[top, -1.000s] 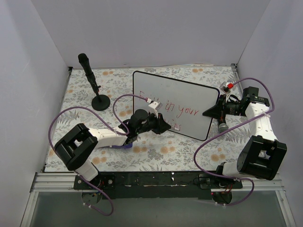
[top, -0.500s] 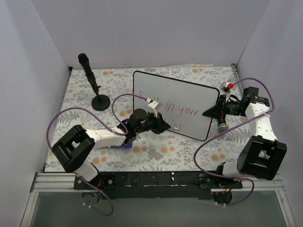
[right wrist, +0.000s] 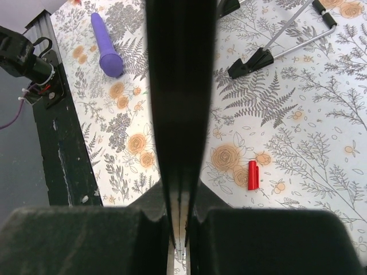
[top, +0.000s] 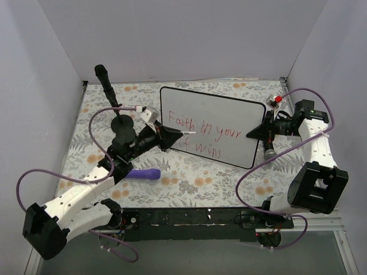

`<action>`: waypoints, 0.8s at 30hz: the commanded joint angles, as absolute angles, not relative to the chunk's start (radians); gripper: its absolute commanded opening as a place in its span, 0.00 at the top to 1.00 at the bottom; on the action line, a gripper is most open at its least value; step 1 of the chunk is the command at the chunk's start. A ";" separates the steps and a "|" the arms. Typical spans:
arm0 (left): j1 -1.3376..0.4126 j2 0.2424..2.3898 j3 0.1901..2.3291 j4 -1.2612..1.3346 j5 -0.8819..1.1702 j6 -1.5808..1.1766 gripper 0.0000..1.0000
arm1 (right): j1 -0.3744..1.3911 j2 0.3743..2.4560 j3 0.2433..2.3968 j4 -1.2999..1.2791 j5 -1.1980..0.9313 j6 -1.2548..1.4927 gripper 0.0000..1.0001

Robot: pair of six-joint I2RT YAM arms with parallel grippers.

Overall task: Write a sentence on the whiteboard
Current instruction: Put down the whiteboard on the whiteboard stand.

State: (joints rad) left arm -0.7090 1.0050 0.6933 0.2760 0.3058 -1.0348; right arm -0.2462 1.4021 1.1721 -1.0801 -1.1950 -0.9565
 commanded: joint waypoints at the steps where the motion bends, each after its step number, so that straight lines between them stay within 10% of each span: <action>1: -0.589 0.876 0.701 0.095 0.295 -0.980 1.00 | -0.239 1.417 1.304 -1.152 -1.132 -1.005 0.99; 24: -0.574 0.535 0.511 0.063 0.222 -1.226 1.00 | -0.183 1.474 1.589 -0.812 -1.279 -0.554 0.99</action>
State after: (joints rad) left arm -0.5770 0.5602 0.5297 0.0528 0.2436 -1.1633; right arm -0.2150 1.4910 1.4902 -0.9291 -1.0637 -0.6125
